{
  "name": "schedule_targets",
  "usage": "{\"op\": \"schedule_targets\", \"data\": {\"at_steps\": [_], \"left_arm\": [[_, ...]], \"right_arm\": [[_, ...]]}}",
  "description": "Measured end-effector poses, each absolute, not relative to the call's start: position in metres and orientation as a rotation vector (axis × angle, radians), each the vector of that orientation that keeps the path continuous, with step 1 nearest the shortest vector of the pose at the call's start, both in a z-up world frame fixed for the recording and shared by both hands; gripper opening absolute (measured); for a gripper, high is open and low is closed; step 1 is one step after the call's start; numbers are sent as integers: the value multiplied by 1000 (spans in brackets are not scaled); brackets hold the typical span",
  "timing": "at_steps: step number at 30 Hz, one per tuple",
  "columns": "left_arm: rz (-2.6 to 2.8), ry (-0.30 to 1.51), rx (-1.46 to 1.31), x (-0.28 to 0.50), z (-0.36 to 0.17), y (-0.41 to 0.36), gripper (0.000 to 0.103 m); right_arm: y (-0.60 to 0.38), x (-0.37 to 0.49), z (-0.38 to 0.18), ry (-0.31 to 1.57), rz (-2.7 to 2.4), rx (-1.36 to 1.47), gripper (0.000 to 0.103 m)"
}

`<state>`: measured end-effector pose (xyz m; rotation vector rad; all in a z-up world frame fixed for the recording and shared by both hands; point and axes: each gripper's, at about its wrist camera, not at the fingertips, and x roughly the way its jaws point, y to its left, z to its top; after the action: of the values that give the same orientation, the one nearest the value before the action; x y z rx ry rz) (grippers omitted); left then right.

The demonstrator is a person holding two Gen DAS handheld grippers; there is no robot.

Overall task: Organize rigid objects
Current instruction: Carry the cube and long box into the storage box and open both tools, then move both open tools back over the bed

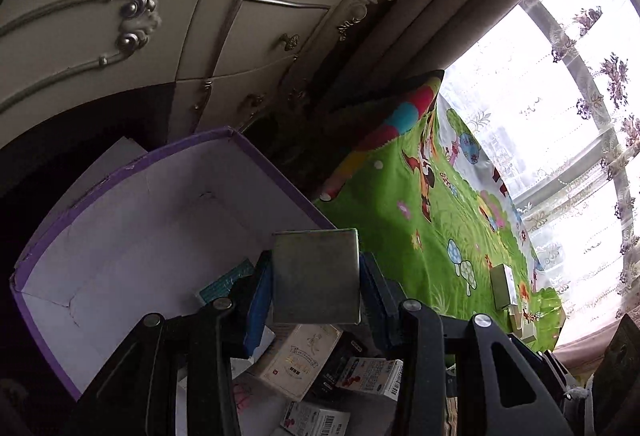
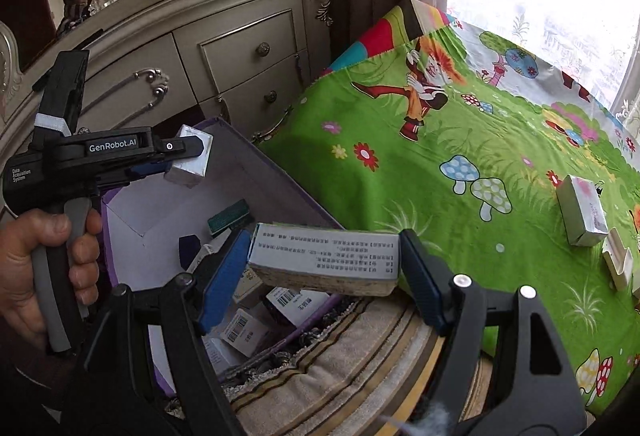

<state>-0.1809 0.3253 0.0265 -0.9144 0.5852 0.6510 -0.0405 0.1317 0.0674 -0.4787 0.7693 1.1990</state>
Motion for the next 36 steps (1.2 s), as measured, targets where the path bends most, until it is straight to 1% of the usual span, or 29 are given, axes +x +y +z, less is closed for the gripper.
{"op": "schedule_targets", "data": {"at_steps": [7,10,12,15,19,24,25,27,31,33,36], "left_arm": [[697,565,-947,-202,17,335,43],[721,566,-956,-206,14,339,45],[735,578,-967,-207,11,340,55],[748,590,-971,-205,8,339,63],[745,605,-973,-200,6,339,66],[751,611,-939,-194,12,334,71],[760,614,-925,-193,14,333,72],[784,630,-892,-189,19,331,75],[851,635,-801,-180,34,323,77],[901,633,-754,-175,43,318,82],[921,596,-674,-166,58,309,82]], "right_arm": [[166,-91,51,775,1337,-604,79],[172,-103,45,766,1357,-651,80],[174,-109,41,768,1377,-680,84],[174,-110,38,771,1387,-689,86],[173,-104,41,761,1372,-682,89],[164,-93,53,717,1337,-646,90],[162,-90,56,702,1326,-639,92],[158,-85,62,667,1307,-626,94],[149,-72,74,600,1246,-605,96],[144,-64,81,574,1220,-583,98],[136,-51,89,523,1181,-557,99]]}}
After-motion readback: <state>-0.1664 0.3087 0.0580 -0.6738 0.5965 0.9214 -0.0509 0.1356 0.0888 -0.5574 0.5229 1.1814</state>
